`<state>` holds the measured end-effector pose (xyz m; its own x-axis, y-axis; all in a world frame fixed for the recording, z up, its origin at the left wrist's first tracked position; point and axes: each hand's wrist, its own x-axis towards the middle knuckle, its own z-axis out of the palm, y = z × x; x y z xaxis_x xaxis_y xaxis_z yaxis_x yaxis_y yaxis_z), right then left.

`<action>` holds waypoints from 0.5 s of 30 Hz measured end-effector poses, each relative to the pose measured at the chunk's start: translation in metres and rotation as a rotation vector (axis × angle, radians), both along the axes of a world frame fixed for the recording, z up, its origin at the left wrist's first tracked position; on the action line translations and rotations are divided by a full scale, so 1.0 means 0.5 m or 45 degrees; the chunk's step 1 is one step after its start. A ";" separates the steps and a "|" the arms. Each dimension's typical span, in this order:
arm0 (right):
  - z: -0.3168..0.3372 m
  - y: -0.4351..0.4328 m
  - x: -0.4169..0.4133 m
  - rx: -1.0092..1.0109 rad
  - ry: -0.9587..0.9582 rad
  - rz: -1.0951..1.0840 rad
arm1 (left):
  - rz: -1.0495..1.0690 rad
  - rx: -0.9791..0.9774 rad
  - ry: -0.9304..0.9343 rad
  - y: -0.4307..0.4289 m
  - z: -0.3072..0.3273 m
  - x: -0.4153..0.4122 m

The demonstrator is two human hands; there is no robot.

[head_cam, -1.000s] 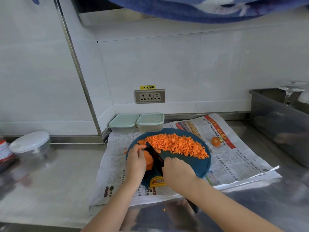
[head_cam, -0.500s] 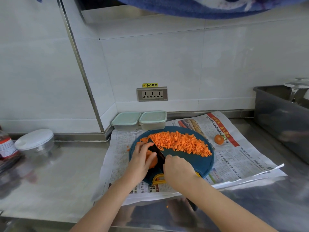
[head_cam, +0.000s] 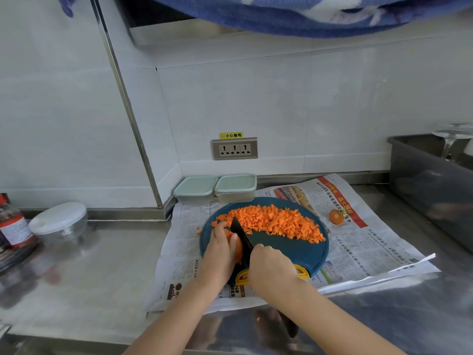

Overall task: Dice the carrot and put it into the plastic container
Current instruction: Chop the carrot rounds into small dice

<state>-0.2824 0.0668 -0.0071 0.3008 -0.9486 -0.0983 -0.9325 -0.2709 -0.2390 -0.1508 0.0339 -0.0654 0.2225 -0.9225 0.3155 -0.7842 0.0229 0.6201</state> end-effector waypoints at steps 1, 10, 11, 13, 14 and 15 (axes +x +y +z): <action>-0.001 0.002 0.000 0.008 -0.007 -0.006 | -0.024 0.009 0.008 0.000 -0.001 0.000; -0.017 -0.013 -0.023 0.036 -0.099 -0.032 | -0.069 0.071 -0.174 0.020 -0.010 0.000; -0.019 -0.013 -0.024 0.043 -0.124 -0.039 | -0.071 0.075 -0.139 0.023 -0.012 -0.003; -0.021 -0.009 -0.022 0.057 -0.178 -0.031 | -0.047 0.066 -0.085 0.027 -0.017 -0.005; -0.023 -0.006 -0.018 0.056 -0.193 -0.022 | -0.030 0.065 -0.087 0.027 -0.021 -0.005; -0.024 -0.002 -0.014 0.050 -0.199 -0.018 | -0.018 0.054 -0.107 0.027 -0.025 -0.006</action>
